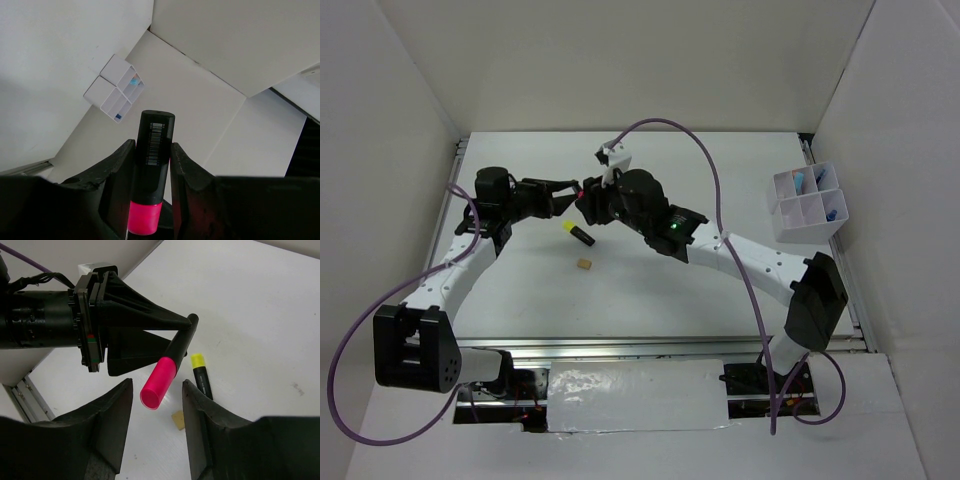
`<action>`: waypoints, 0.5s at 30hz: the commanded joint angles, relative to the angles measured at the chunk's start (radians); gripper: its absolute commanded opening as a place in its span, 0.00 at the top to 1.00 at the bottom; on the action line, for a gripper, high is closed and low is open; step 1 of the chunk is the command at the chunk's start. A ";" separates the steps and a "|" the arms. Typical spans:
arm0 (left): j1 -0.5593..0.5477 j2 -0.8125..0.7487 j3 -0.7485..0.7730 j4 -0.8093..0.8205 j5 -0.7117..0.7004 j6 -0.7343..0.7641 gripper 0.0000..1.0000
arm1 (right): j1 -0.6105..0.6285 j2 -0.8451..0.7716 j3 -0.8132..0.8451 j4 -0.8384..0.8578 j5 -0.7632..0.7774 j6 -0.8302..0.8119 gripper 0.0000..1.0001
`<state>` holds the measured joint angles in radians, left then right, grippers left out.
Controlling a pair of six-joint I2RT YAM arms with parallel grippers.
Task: Sort the stationery into containers
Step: Pass the stationery from the left arm to the right
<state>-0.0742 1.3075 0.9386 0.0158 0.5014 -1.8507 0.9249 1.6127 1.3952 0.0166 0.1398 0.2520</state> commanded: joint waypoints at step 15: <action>0.020 -0.022 0.008 0.071 0.003 0.071 0.01 | -0.034 -0.029 0.042 0.019 -0.068 -0.028 1.00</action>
<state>-0.0628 1.3075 0.9386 0.0284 0.4934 -1.8332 0.8986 1.6188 1.3952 0.0109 0.0971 0.2470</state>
